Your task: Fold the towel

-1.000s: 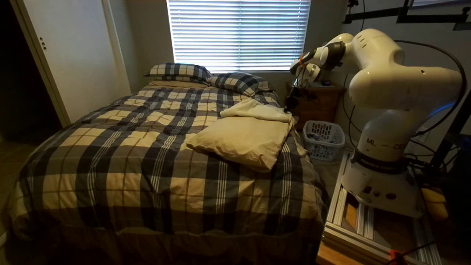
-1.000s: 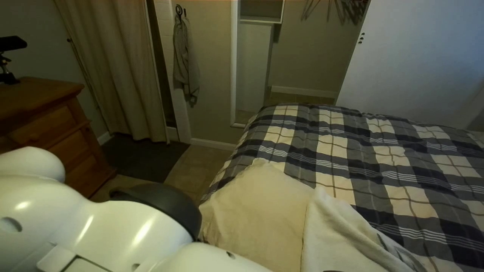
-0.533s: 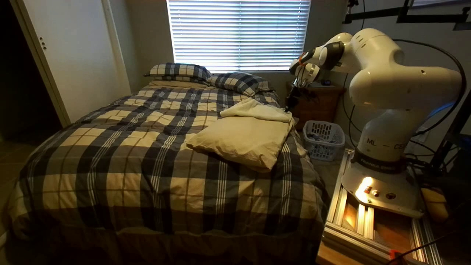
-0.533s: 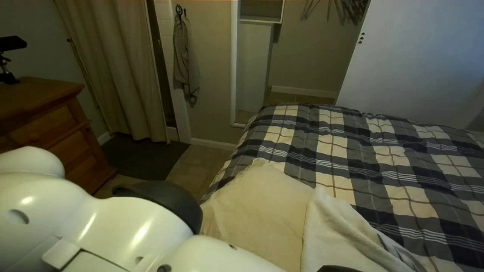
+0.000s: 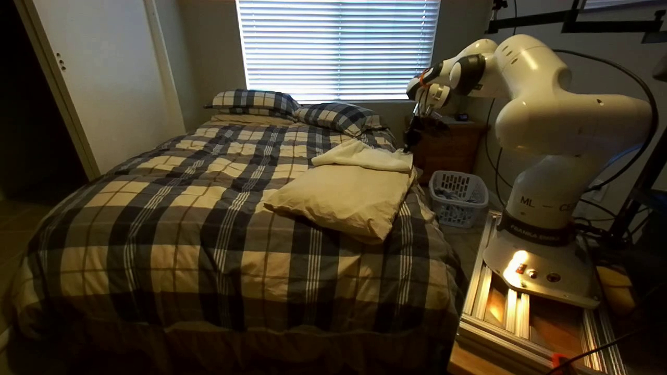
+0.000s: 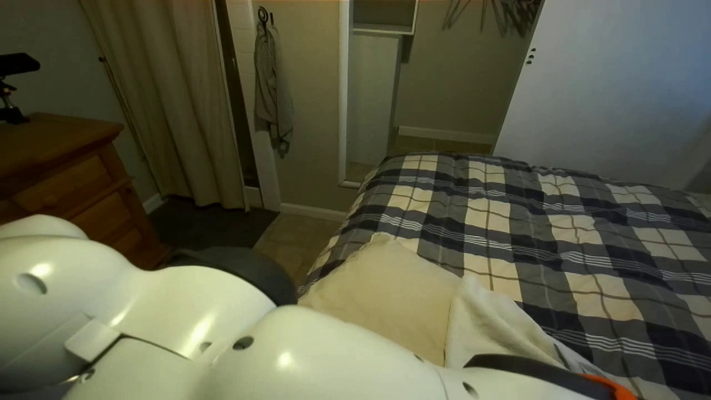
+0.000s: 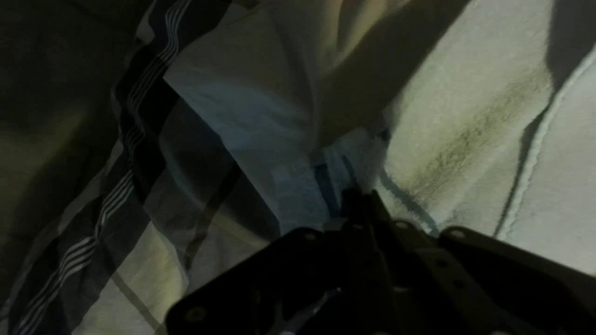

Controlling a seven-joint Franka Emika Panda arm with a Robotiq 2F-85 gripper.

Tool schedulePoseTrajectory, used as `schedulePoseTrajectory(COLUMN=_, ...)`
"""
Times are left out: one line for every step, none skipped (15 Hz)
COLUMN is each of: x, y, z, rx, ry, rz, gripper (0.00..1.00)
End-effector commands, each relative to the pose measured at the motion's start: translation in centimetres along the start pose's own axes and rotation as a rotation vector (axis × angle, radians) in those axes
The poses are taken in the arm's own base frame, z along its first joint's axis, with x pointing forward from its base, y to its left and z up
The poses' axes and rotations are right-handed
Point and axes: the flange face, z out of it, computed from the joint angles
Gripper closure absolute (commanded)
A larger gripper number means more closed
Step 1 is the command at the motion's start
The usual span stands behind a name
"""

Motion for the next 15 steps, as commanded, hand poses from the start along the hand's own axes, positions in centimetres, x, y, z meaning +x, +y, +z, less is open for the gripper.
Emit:
schedulePoseTrajectory(x=1.4, y=-3.0, z=-2.5, rx=-0.076, ry=-0.037, rz=-0.032, gripper=0.99)
schedulePoseTrajectory(x=2.0, y=-3.9, z=-2.8, rx=-0.093, ry=-0.039, rz=-0.05, gripper=0.99)
schedulePoseTrajectory(x=2.5, y=-4.8, z=-3.0, rx=-0.108, ry=-0.047, rz=-0.066, gripper=0.99)
schedulePoseTrajectory(x=3.0, y=-5.8, z=-2.9, rx=-0.121, ry=-0.059, rz=-0.082, gripper=0.99)
schedulePoseTrajectory(x=3.6, y=-6.8, z=-2.9, rx=-0.135, ry=-0.07, rz=-0.099, gripper=0.99)
schedulePoseTrajectory(x=4.0, y=-7.7, z=-2.8, rx=-0.146, ry=-0.077, rz=-0.114, gripper=0.99)
schedulePoseTrajectory(x=4.5, y=-8.9, z=-2.7, rx=-0.154, ry=-0.087, rz=-0.126, gripper=0.99)
schedulePoseTrajectory(x=5.0, y=-10.1, z=-2.6, rx=-0.159, ry=-0.094, rz=-0.144, gripper=0.99)
schedulePoseTrajectory(x=5.3, y=-11.2, z=-2.5, rx=-0.163, ry=-0.105, rz=-0.162, gripper=0.99)
schedulePoseTrajectory(x=5.7, y=-12.3, z=-2.4, rx=-0.169, ry=-0.114, rz=-0.181, gripper=0.99)
schedulePoseTrajectory(x=6.1, y=-13.4, z=-2.4, rx=-0.179, ry=-0.119, rz=-0.199, gripper=0.99)
schedulePoseTrajectory(x=6.4, y=-14.5, z=-2.4, rx=-0.187, ry=-0.124, rz=-0.215, gripper=0.99)
schedulePoseTrajectory(x=6.8, y=-15.6, z=-2.5, rx=-0.193, ry=-0.129, rz=-0.231, gripper=0.99)
schedulePoseTrajectory(x=7.0, y=-16.6, z=-2.6, rx=-0.197, ry=-0.136, rz=-0.246, gripper=0.99)
schedulePoseTrajectory(x=7.2, y=-17.7, z=-2.8, rx=-0.198, ry=-0.14, rz=-0.264, gripper=0.99)
